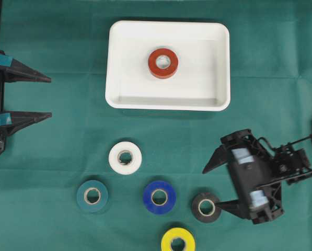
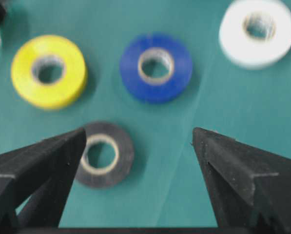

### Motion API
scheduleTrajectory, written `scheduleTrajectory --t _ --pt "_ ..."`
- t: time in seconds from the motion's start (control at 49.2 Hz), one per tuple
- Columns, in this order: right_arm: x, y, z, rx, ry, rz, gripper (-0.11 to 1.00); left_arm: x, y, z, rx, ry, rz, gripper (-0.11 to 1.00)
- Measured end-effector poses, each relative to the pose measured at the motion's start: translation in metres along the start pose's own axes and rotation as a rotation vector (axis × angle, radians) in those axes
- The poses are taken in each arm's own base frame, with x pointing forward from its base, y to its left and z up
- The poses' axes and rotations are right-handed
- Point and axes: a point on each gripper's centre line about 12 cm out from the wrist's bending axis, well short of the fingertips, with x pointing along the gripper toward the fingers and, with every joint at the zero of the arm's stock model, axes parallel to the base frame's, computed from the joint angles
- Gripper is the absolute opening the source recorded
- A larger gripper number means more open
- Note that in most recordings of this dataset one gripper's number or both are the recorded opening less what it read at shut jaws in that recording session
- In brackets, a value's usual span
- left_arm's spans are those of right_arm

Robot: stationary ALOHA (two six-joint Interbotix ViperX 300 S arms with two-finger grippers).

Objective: Pick up the tape from a random location and place it into the white case.
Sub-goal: 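Move the right gripper toward the black tape roll, then lower the open right gripper over the black tape roll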

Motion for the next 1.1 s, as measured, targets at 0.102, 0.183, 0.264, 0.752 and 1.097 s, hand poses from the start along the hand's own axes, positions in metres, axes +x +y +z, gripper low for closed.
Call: scheduleTrajectory --t 0.102,0.183,0.264,0.752,1.097 --pt "0.004 0.000 0.002 0.008 0.084 -0.016 0.92 0.000 0.000 0.000 0.000 0.000 0.000 0.98" --pt "0.007 0.000 0.004 0.011 0.139 -0.026 0.92 0.000 0.000 0.000 0.000 0.000 0.000 0.98" --pt "0.008 0.001 0.006 0.012 0.181 -0.033 0.92 0.000 0.000 0.000 0.000 -0.002 0.000 0.98" --pt "0.010 0.002 0.009 0.011 0.216 -0.039 0.92 0.000 0.000 -0.001 -0.002 0.005 0.000 0.98" --pt "0.010 0.003 0.009 0.011 0.215 -0.037 0.92 0.000 0.000 -0.001 -0.002 0.009 0.000 0.98"
